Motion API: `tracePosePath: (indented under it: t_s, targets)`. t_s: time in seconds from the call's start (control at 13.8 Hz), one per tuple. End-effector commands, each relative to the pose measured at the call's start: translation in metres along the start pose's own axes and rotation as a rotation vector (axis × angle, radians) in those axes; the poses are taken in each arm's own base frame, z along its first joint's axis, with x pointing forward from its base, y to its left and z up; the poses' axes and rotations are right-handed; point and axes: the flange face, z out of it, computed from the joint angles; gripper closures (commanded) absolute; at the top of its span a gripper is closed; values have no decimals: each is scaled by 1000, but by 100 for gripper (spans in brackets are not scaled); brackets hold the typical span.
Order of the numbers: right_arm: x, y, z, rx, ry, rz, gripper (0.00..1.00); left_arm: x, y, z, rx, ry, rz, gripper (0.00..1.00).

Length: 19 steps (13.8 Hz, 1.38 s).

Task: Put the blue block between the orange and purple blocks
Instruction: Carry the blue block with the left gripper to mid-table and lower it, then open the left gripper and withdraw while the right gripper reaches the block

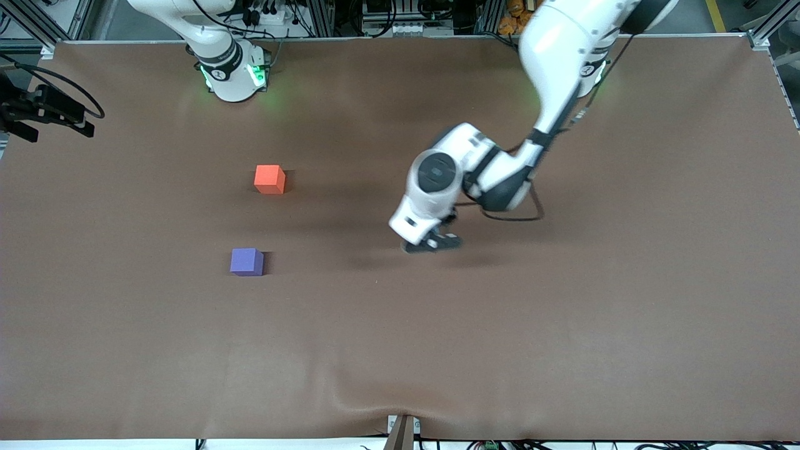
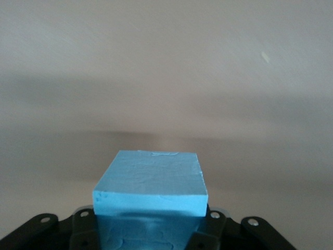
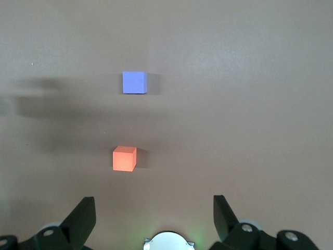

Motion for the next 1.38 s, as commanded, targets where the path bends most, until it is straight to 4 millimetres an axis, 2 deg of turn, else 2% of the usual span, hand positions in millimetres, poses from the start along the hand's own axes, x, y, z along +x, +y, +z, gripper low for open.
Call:
tracePosePath:
  t_s: [0.0,0.07,0.22,0.29,0.36,0.43,0.51,0.65,0.72,0.87,0.94,1.09,1.16,1.23,1.3]
  targets:
    - [-5,2,-4,-4,0,-7,0,-19,35,27,-43,32,13,100]
    - [-5,2,-4,-4,0,-7,0,-22,39,40,-49,39,13,100]
    - [-5,2,-4,-4,0,-7,0,-39,49,77,-2,59,51,100]
    - [-5,2,-4,-4,0,-7,0,-47,51,88,32,79,69,87]
    - [-5,3,-4,-4,0,-6,0,-55,56,92,47,91,85,30]
    - [-5,2,-4,-4,0,-7,0,-55,57,90,52,101,95,0]
    - [-5,2,-4,-4,-2,-7,0,-53,58,76,40,116,92,0]
    - [-4,3,-4,-5,0,-4,0,-46,60,27,-6,152,81,0]
    - [-3,3,-2,-5,-2,-2,0,-40,58,-3,-32,173,67,0]
    - [-2,5,-3,-5,1,4,0,-30,44,-76,-60,199,40,0]
    - [3,6,3,-6,-11,7,0,-23,33,-104,-66,208,21,0]
    - [25,10,33,-3,-67,8,0,1,-2,-164,-90,241,-38,0]
    - [39,9,51,-1,-99,0,0,12,-22,-185,-79,241,-61,0]
    - [42,6,54,-15,-102,-24,0,23,-45,-200,-55,234,-58,0]
    - [47,7,58,-28,-97,-35,0,40,-76,-217,-35,225,-57,0]
